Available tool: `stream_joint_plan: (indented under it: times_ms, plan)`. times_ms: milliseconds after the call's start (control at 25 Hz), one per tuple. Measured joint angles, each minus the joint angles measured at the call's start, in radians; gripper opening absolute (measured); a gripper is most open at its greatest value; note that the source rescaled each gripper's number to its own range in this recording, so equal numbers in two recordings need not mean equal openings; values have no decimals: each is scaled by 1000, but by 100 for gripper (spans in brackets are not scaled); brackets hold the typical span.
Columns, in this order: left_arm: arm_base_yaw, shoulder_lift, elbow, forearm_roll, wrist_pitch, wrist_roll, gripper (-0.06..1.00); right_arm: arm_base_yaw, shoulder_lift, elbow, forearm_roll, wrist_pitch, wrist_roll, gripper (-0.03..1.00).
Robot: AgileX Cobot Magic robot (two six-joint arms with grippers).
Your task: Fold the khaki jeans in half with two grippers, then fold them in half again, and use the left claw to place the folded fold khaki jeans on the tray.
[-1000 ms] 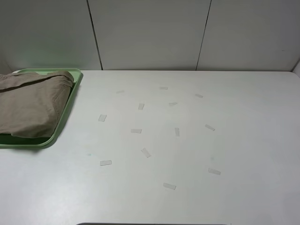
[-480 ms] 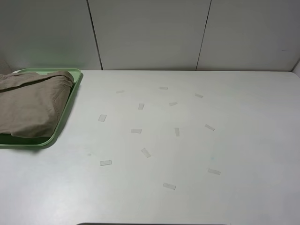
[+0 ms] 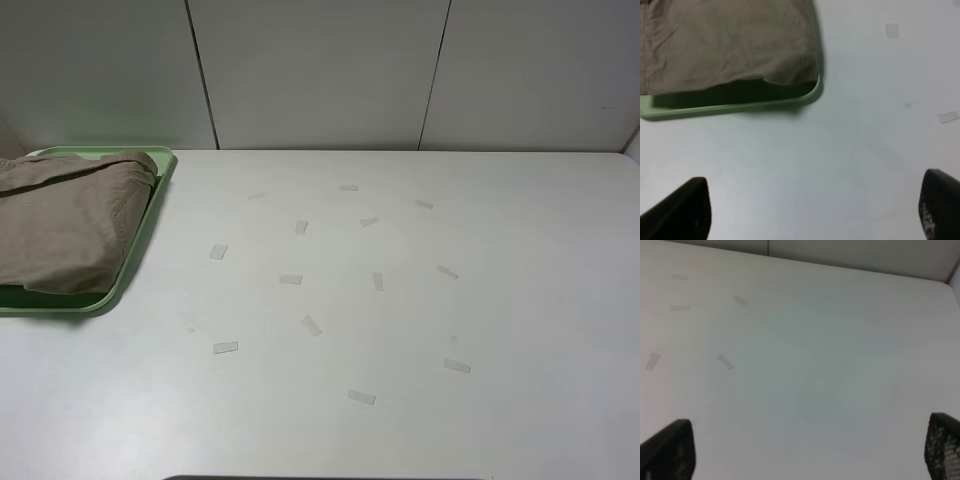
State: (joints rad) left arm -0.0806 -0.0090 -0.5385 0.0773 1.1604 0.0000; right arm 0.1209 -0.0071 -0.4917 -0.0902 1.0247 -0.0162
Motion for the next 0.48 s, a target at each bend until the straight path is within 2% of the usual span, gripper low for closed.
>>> stream_joint_plan:
  times_ms: [280,480]
  plan:
    - [0,0,18,-4,-43,0,83,0,0,0,0,0,0,100]
    - [0,0,45,-77,-92,7,83,0,0,0,0,0,0,100]
